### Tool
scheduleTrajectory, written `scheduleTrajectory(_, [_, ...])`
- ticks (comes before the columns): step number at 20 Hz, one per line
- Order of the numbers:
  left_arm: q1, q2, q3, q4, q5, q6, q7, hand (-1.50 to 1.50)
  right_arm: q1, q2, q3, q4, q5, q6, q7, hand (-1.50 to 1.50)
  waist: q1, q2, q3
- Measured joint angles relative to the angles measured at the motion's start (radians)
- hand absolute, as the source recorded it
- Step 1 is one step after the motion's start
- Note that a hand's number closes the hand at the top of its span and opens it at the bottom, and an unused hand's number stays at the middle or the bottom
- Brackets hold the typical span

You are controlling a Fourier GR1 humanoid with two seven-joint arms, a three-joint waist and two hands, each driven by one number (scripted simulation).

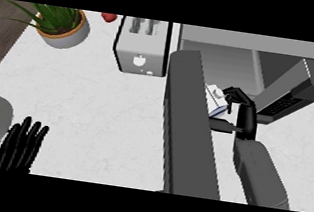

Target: Pick up the milk, place it into the microwave and close the microwave

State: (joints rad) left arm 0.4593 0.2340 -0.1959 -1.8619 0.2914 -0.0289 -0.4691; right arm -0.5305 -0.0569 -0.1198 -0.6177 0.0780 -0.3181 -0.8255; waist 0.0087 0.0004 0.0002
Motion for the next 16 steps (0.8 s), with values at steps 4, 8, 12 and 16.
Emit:
scheduleTrajectory(4, [0.003, 0.010, 0.027, 0.009, 0.016, -0.033, -0.009, -1.50, -0.087, -0.020, -0.008, 0.074, 0.025, -0.045, 0.055, 1.50, 0.007, 0.002, 0.000])
scheduleTrajectory(8, [-0.028, 0.000, 0.031, 0.035, 0.012, -0.039, -0.009, -1.50, -0.184, -0.062, -0.012, 0.181, 0.070, -0.109, 0.093, 1.50, 0.017, 0.007, 0.000])
scheduleTrajectory(12, [-0.039, 0.010, 0.040, 0.035, 0.021, -0.056, 0.001, -1.50, -0.279, -0.087, -0.020, 0.293, 0.108, -0.188, 0.121, 1.50, 0.034, 0.014, 0.001])
scheduleTrajectory(16, [-0.068, 0.002, 0.032, 0.051, 0.020, -0.064, 0.010, -1.50, -0.345, -0.119, -0.026, 0.379, 0.133, -0.237, 0.139, 1.50, 0.047, 0.021, 0.002])
